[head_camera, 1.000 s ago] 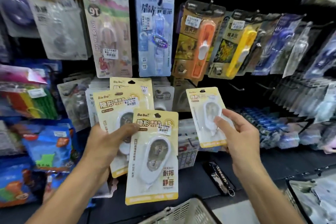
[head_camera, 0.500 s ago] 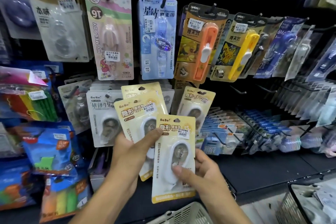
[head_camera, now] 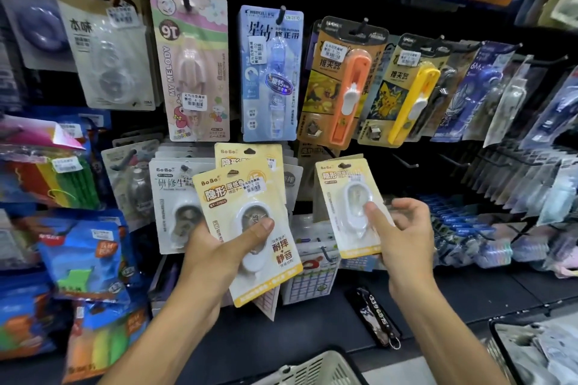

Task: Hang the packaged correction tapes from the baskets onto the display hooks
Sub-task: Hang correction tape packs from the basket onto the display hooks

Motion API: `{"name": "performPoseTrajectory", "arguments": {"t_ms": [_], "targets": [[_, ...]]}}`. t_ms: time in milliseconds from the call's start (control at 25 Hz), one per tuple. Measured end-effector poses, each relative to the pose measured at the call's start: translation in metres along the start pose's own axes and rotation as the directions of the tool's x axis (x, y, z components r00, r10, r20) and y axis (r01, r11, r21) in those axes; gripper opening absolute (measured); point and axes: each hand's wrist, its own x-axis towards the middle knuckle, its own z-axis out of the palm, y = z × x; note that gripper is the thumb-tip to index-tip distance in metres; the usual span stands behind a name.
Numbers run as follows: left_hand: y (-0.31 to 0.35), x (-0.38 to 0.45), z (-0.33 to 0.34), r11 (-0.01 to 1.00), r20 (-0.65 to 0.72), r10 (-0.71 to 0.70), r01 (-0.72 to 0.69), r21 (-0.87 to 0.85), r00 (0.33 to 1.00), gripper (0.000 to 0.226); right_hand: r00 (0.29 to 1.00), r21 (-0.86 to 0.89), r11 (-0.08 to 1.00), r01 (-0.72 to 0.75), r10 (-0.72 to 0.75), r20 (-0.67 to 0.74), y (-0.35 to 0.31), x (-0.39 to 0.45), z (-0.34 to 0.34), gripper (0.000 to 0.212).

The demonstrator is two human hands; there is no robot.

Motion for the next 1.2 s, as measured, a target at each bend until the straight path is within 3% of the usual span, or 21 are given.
{"name": "performPoseTrajectory", "arguments": {"t_ms": [120,200,280,320,400,480,600,720,840,1200], "targets": [[0.001,0.001,0.000,1.000,0.019,-0.023,0.023,0.018,1.000,0.068,1.000,-0.096,0.995,0.004,-0.004,-0.008,-0.008,-0.001,0.008,0.015],[0.001,0.001,-0.001,0.999,-0.009,-0.045,0.046,0.016,0.999,0.065,0.998,-0.155,0.988,-0.001,0.010,0.063,-0.014,-0.016,0.007,0.042],[0.001,0.002,0.000,0.998,-0.021,-0.060,0.061,0.010,0.998,0.060,0.962,-0.048,0.999,0.001,0.013,0.273,-0.022,-0.044,0.011,0.050],[0.001,0.002,0.003,0.998,-0.014,-0.064,0.064,0.023,0.998,0.059,0.908,-0.001,0.999,-0.038,0.035,0.418,-0.023,-0.059,0.017,0.054],[0.001,0.003,0.010,0.996,0.005,-0.060,0.060,0.066,0.998,0.058,0.826,-0.056,0.998,-0.021,0.049,0.562,-0.013,-0.080,0.033,0.055],[0.003,0.004,0.014,0.996,0.058,-0.057,0.052,0.079,0.997,0.061,0.860,-0.054,0.997,-0.057,0.077,0.504,-0.007,-0.087,0.044,0.045],[0.004,0.007,0.009,0.999,0.115,-0.032,0.027,0.048,0.993,0.050,0.917,0.130,0.967,-0.218,0.157,0.367,-0.009,-0.071,0.037,0.035],[0.006,0.010,0.004,1.000,0.088,-0.017,0.015,0.025,0.996,0.033,0.967,0.155,0.972,-0.174,0.139,0.216,-0.007,-0.045,0.014,0.029],[0.007,0.011,0.003,0.999,0.080,-0.031,0.027,0.044,0.996,0.030,0.978,0.138,0.973,-0.187,0.170,0.124,-0.001,-0.025,-0.005,0.022],[0.001,0.007,0.008,0.996,0.112,-0.072,0.065,0.058,0.991,0.034,0.990,0.191,0.976,-0.103,0.083,0.112,-0.001,-0.029,-0.022,0.029]]}}
